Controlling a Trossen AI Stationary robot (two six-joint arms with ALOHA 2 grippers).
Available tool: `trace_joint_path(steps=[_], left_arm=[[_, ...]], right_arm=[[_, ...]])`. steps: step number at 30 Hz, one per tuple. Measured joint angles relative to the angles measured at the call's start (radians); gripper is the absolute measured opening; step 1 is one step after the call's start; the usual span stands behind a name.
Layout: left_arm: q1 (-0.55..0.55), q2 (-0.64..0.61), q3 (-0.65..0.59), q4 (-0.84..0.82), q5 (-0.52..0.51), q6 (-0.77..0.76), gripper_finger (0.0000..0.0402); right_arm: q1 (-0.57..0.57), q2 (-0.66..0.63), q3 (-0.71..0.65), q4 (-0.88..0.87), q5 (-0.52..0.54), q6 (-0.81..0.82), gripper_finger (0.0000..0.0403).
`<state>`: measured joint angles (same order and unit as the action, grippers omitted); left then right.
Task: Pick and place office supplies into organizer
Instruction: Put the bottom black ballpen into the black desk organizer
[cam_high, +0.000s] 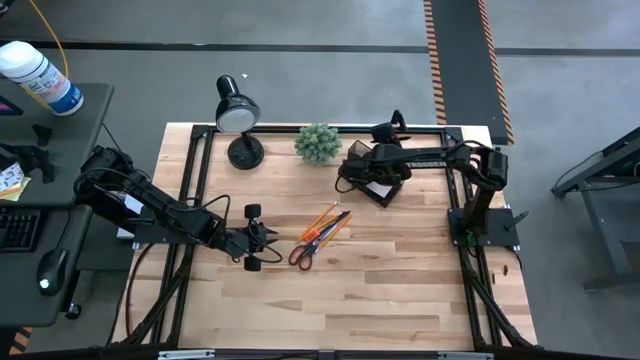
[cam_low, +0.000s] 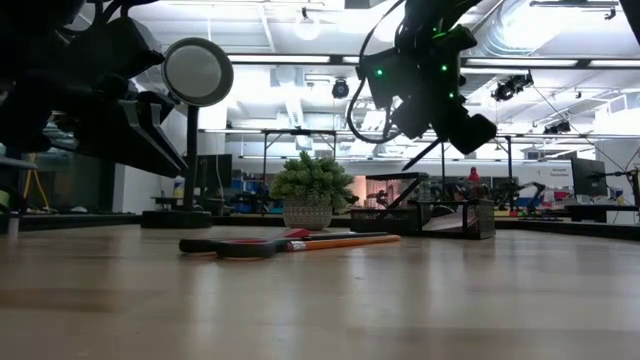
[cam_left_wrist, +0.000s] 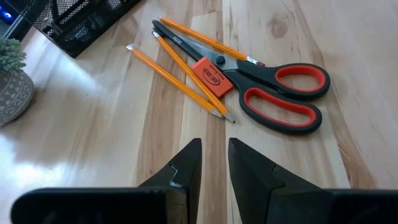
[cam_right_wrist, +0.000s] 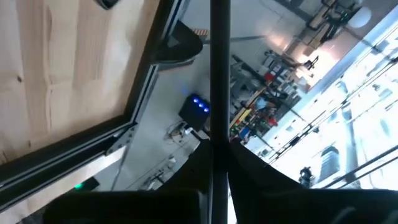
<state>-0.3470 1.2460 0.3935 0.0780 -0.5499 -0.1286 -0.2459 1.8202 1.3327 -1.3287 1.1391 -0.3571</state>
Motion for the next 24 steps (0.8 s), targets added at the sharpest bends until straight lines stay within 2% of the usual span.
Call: trace_joint_path(steps=[3,6,10,19,24], left_arm=[[0.000,0.000,0.000,0.000,0.000,0.001,0.0067],[0.000,0.000,0.000,-0.004,-0.005,0.003,0.0067],[0.000,0.000,0.000,-0.004,-0.008,0.015,0.0067],[0.000,0.000,0.000,-0.004,-0.008,0.017,0.0067],[0.000,0.000,0.000,-0.004,-0.008,0.017,0.0067]], right_arm=[[0.028,0.000,0.000,0.028,0.003,-0.042,0.0022],[0.063,0.000,0.000,0.064,-0.051,-0.082,0.0025],[0.094,0.000,0.000,0.101,-0.073,-0.106,0.0024],[0.084,0.000,0.000,0.122,-0.083,-0.115,0.0032],[0.079,0.000,0.000,0.143,-0.143,-0.115,0.0030]])
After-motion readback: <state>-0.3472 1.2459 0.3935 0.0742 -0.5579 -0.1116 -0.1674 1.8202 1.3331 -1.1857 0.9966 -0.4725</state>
